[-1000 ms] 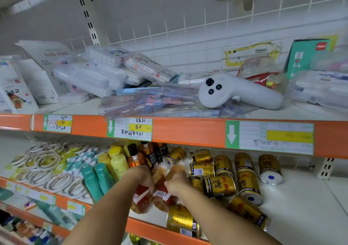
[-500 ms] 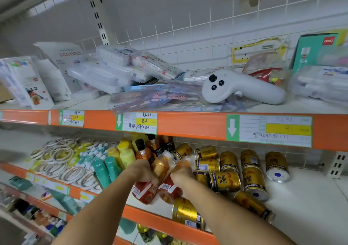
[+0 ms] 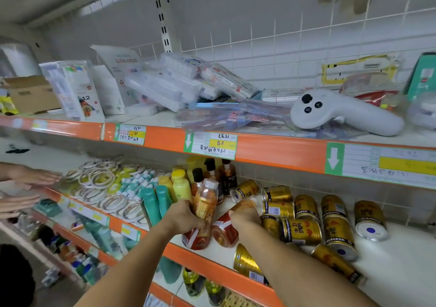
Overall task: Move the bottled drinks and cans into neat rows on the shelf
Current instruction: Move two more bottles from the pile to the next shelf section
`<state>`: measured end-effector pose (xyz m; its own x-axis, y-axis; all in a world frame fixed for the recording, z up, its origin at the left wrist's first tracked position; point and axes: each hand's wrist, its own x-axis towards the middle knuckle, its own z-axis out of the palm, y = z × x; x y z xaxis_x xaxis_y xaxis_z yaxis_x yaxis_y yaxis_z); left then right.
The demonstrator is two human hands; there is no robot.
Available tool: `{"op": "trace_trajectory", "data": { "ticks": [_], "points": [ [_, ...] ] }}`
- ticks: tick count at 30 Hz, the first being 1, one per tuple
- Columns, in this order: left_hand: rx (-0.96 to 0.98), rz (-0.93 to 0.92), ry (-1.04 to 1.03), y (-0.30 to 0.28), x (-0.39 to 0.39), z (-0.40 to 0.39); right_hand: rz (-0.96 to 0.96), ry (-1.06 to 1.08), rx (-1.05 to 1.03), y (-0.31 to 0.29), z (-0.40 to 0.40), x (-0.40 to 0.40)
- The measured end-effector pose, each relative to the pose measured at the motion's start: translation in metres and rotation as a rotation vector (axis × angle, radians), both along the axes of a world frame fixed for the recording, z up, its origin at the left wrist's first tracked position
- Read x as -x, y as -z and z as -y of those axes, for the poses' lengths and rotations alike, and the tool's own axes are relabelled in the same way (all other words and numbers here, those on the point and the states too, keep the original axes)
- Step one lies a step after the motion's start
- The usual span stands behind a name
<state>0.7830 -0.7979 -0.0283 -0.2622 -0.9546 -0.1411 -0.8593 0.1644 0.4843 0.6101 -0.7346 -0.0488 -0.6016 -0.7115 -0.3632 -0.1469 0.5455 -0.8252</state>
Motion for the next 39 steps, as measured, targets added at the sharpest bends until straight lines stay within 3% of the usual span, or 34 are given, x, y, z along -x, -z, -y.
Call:
{"op": "trace_trajectory", "data": {
  "ticks": [7,11,14,31,39],
  "points": [
    [-0.032,-0.098,-0.02,0.01,-0.017,-0.001,0.254,-0.043,-0.01,0.002,0.019,-0.003],
    [-0.038,-0.114,0.003,0.012,-0.019,-0.001,0.608,0.086,-0.074,0.004,0.019,-0.002],
    [-0.041,-0.114,0.009,0.012,-0.019,0.0,0.705,0.113,-0.097,0.006,0.019,0.001],
    [-0.06,-0.238,0.001,0.018,-0.03,-0.006,0.743,0.104,-0.098,0.003,0.03,-0.014],
    [-0.008,-0.33,-0.034,0.016,-0.04,-0.021,0.534,0.22,0.051,-0.005,0.023,-0.028]
  ]
}}
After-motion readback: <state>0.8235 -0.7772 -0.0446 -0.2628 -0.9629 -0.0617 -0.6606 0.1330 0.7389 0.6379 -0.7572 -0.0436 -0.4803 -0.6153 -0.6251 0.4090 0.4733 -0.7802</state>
